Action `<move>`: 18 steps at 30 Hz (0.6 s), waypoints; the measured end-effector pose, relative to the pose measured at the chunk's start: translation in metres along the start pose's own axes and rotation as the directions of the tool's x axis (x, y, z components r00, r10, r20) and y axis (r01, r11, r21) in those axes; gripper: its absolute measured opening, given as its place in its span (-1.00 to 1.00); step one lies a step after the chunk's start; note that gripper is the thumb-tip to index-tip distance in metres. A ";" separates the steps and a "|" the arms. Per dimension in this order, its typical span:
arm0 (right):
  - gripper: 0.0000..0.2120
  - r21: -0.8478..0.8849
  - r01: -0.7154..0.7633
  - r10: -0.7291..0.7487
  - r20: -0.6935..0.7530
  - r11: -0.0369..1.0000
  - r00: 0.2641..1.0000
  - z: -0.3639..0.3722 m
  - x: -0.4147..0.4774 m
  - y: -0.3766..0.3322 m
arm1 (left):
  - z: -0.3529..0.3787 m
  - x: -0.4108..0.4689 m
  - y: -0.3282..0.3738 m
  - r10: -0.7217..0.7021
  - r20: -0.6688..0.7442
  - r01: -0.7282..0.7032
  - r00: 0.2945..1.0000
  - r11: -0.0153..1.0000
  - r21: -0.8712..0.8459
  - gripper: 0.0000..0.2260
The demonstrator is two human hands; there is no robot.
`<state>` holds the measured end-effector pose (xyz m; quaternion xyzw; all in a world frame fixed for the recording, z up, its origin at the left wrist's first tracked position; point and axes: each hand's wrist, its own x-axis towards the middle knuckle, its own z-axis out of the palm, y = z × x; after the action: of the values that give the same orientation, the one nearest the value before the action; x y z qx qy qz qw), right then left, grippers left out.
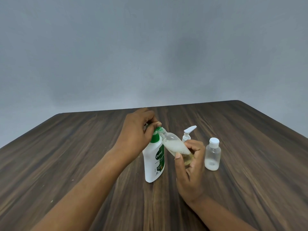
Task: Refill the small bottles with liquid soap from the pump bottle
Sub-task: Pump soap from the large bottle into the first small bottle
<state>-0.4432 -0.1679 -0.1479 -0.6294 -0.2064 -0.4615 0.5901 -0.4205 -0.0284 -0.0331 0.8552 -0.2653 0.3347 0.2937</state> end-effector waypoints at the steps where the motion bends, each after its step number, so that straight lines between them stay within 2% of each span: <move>1: -0.83 0.001 0.002 -0.002 -0.001 1.000 1.000 0.000 0.000 0.000 | 0.000 0.000 0.000 0.000 -0.004 0.000 1.000 1.000 -0.006 -0.88; 4: -0.82 -0.011 0.015 -0.014 0.016 1.000 1.000 0.001 0.002 -0.002 | -0.006 0.002 0.002 -0.004 -0.004 0.004 1.000 1.000 -0.027 -0.86; 9: -0.78 -0.031 0.039 -0.038 0.022 0.999 0.999 0.003 0.003 -0.004 | -0.016 0.009 0.002 -0.003 0.069 0.001 0.998 0.999 0.034 -0.84; 18: -0.82 -0.039 0.003 -0.002 0.028 0.999 1.000 0.001 0.000 -0.001 | -0.004 -0.004 -0.002 -0.045 -0.005 0.045 0.999 0.997 -0.060 -0.88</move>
<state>-0.4442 -0.1671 -0.1472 -0.6470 -0.2064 -0.4573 0.5742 -0.4233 -0.0236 -0.0339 0.8506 -0.2548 0.3228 0.3276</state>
